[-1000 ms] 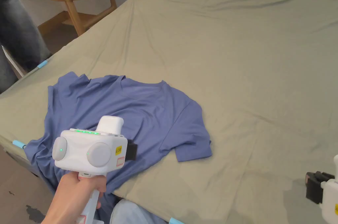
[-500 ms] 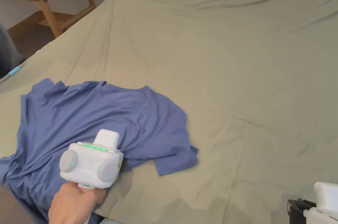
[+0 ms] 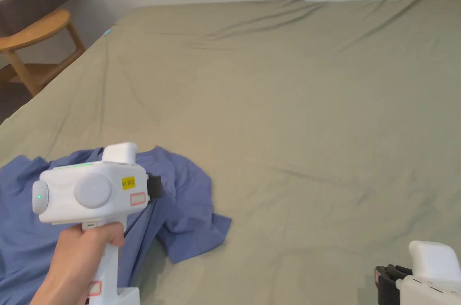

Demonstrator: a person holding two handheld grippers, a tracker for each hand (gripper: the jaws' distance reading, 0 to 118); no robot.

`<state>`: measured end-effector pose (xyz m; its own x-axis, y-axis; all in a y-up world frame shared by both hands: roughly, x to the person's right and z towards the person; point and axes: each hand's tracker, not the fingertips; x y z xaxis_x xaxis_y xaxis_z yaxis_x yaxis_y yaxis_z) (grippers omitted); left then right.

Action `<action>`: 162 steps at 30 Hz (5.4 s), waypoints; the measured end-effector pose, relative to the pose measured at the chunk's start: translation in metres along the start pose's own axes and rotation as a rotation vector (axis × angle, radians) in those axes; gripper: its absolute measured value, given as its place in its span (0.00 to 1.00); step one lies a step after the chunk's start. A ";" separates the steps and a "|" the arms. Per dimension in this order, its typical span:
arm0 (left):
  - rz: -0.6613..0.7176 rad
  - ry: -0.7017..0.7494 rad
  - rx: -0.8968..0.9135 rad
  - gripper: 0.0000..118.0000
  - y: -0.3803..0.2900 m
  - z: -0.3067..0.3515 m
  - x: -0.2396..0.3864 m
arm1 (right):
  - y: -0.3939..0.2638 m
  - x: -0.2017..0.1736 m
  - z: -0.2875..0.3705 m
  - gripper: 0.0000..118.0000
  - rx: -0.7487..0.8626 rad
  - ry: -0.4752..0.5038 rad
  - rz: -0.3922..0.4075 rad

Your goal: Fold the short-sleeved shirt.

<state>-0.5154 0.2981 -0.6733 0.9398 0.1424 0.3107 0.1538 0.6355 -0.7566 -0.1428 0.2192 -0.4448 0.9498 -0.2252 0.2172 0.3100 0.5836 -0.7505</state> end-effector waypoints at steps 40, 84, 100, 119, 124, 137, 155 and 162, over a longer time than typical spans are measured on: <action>-0.232 -0.344 -0.063 0.00 -0.042 -0.032 0.173 | -0.035 0.094 0.042 0.00 0.038 -0.069 -0.279; -0.065 -0.336 -0.293 0.02 -0.116 -0.054 0.063 | 0.291 -0.137 -0.253 1.00 -0.178 0.145 0.358; 0.005 -0.326 -0.422 0.02 -0.121 -0.070 0.052 | 0.299 -0.163 -0.326 0.00 -0.238 -0.034 0.581; -0.015 -0.171 -0.043 0.02 0.018 0.027 0.031 | 0.361 0.039 0.085 0.00 0.326 -0.313 0.222; -0.036 -0.119 0.086 0.02 0.091 0.071 0.041 | 0.347 0.107 0.193 0.00 0.509 -0.366 0.047; -0.067 -0.104 0.375 0.02 0.232 0.192 0.092 | 0.332 0.122 0.332 0.00 0.707 -0.336 -0.022; -0.081 0.035 0.469 0.02 0.353 0.162 0.126 | 0.442 0.106 0.308 0.00 0.782 -0.388 0.004; -0.044 0.060 0.543 0.02 0.404 0.119 0.133 | 0.493 0.105 0.264 0.00 0.782 -0.417 0.036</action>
<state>-0.3640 0.6642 -0.8696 0.9543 0.0736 0.2896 0.0284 0.9425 -0.3331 0.1209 0.6891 -0.6275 0.8504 0.0170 0.5258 0.0749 0.9854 -0.1530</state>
